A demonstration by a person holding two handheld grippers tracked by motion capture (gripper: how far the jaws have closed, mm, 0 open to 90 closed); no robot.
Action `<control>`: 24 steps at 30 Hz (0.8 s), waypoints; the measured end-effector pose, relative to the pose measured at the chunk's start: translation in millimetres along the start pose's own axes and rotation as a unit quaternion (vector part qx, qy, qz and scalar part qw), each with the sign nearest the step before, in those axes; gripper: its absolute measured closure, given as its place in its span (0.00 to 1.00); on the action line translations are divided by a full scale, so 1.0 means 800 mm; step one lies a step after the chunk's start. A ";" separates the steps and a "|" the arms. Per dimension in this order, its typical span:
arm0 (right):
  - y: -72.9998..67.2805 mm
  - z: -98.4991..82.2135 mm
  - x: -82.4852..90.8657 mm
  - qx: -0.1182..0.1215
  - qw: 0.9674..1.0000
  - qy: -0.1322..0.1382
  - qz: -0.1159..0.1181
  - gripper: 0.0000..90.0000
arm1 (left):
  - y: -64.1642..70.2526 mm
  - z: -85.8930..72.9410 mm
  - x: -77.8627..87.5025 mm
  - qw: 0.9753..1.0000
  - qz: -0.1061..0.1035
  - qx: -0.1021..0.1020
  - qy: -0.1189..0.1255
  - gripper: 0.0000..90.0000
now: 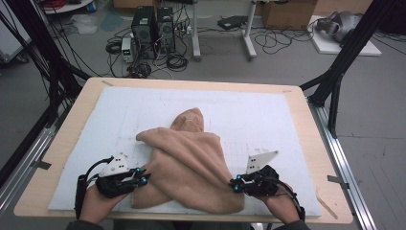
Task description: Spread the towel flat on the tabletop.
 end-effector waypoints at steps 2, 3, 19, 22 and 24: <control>0.000 0.006 0.002 -0.003 1.000 0.017 0.004 0.81 | -0.001 0.002 0.003 1.000 -0.006 0.006 0.004 0.80; 0.003 0.011 0.004 -0.004 1.000 0.025 0.005 0.78 | -0.003 0.005 0.005 1.000 -0.008 0.009 0.009 0.73; 0.079 0.073 -0.098 -0.036 0.997 -0.010 -0.063 0.60 | -0.046 0.037 -0.034 1.000 0.000 0.027 -0.010 0.69; 0.081 0.070 -0.121 -0.029 0.996 -0.042 -0.068 0.74 | -0.046 0.036 -0.044 0.999 -0.005 0.025 -0.025 0.82; 0.080 0.069 -0.126 -0.021 0.997 -0.043 -0.067 0.85 | -0.044 0.034 -0.052 0.999 -0.007 0.023 -0.038 0.88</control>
Point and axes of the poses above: each handheld gripper's, and its own axes: x roughly backward along the jaws, z roughly out of its top, y roughly to its right, the point moved 1 cm from there along -x, roughly forward along the jaws, and after that the axes turned 14 degrees about -z, right-handed, at the moved point
